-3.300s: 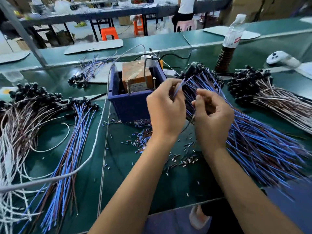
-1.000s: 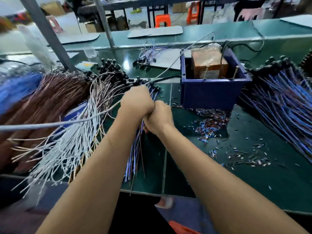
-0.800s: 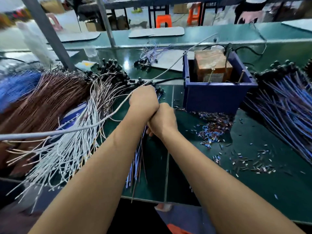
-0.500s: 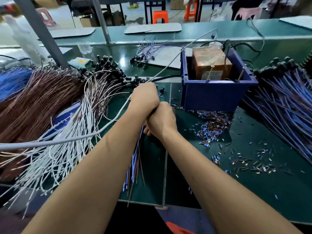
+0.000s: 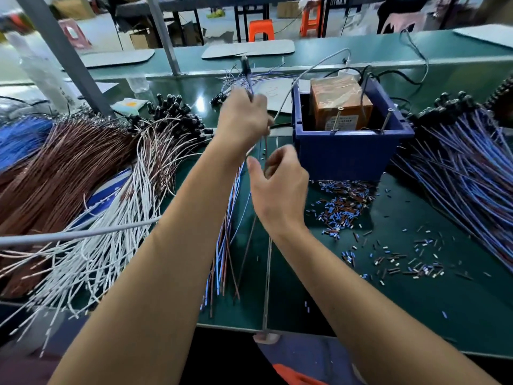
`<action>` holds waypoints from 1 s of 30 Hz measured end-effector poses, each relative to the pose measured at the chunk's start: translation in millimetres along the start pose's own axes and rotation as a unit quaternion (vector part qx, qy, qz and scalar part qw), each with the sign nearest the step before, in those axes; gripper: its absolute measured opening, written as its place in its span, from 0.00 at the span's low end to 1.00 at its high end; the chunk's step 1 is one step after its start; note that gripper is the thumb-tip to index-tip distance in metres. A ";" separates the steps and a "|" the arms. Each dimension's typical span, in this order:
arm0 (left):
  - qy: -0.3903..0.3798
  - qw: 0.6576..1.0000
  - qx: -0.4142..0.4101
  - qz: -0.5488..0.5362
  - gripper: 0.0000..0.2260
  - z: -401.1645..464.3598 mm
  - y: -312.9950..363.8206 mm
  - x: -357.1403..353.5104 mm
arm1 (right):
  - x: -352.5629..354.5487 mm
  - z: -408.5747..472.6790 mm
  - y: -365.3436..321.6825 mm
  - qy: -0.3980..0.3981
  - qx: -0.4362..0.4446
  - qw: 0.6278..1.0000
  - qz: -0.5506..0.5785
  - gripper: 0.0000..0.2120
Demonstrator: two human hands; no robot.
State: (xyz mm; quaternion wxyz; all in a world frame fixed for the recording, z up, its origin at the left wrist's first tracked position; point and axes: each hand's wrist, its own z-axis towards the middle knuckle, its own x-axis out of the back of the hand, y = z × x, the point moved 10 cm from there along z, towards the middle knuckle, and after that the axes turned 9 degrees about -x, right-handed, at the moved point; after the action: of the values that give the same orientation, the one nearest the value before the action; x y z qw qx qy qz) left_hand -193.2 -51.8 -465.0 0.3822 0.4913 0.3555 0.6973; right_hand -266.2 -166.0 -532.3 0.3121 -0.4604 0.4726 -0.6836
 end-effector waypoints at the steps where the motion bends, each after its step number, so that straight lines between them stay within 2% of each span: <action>1: 0.026 0.997 -0.002 -0.066 0.07 -1.8 10.9 5.2 | 9.8 0.0 -6.0 0.022 0.021 0.999 -0.020 0.13; 3: 0.074 0.977 -0.004 -0.198 0.07 -6.3 29.4 13.9 | 28.6 0.8 -19.6 0.062 0.071 0.994 -0.055 0.10; 5: 0.102 0.947 -0.015 -0.305 0.07 -9.9 45.9 17.7 | 46.2 1.0 -33.4 0.081 0.134 0.985 -0.068 0.12; 7: 0.120 0.908 -0.031 -0.400 0.07 -12.2 60.5 19.2 | 62.1 4.7 -39.2 0.046 0.190 0.980 -0.033 0.15; 9: 0.120 0.851 -0.026 -0.510 0.13 -13.0 69.0 13.8 | 79.5 14.0 -31.8 -0.026 0.204 0.978 0.034 0.14; 11: 0.107 0.794 0.004 -0.598 0.15 -13.8 72.4 2.9 | 104.7 25.9 -11.9 -0.040 0.194 0.979 0.052 0.13; 13: 0.112 0.784 0.011 -0.611 0.14 -16.6 71.0 -2.7 | 130.5 39.4 11.6 -0.027 0.182 0.983 0.031 0.14; 15: 0.131 0.812 -0.019 -0.568 0.14 -23.2 68.8 -3.0 | 144.4 52.1 29.1 -0.065 0.172 0.983 0.016 0.14; 17: 0.151 0.860 -0.092 -0.478 0.14 -32.6 71.8 -6.5 | 151.9 61.4 39.8 -0.106 0.167 0.980 -0.002 0.13; 19: 0.160 0.908 -0.197 -0.334 0.14 -47.9 81.1 -19.5 | 158.7 67.1 49.6 -0.109 0.158 0.981 -0.001 0.09; 21: 0.121 0.933 -0.304 -0.151 0.13 -67.7 92.2 -49.9 | 160.2 66.3 57.5 -0.106 0.153 0.982 0.017 0.08; 23: 0.040 0.920 -0.391 0.017 0.08 -89.7 94.3 -94.1 | 156.7 62.2 59.6 -0.114 0.159 0.981 0.022 0.08; 24: 0.002 0.909 -0.412 0.059 0.07 -98.7 90.6 -112.8 | 155.5 60.5 58.9 -0.119 0.164 0.979 0.025 0.06; 27: -0.088 0.906 -0.405 0.081 0.16 -113.0 73.5 -145.3 | 153.9 59.7 57.6 -0.129 0.155 0.978 0.060 0.05; 30: -0.105 0.912 -0.382 0.108 0.19 -110.4 61.0 -148.8 | 155.3 60.3 56.1 -0.130 0.154 0.977 0.074 0.04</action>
State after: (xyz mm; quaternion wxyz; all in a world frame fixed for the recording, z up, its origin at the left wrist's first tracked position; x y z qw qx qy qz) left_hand -276.5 -224.2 -502.6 0.4979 0.4135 -0.0351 0.7615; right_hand -270.1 -341.6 -524.9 0.4875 -0.4558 0.3496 -0.6576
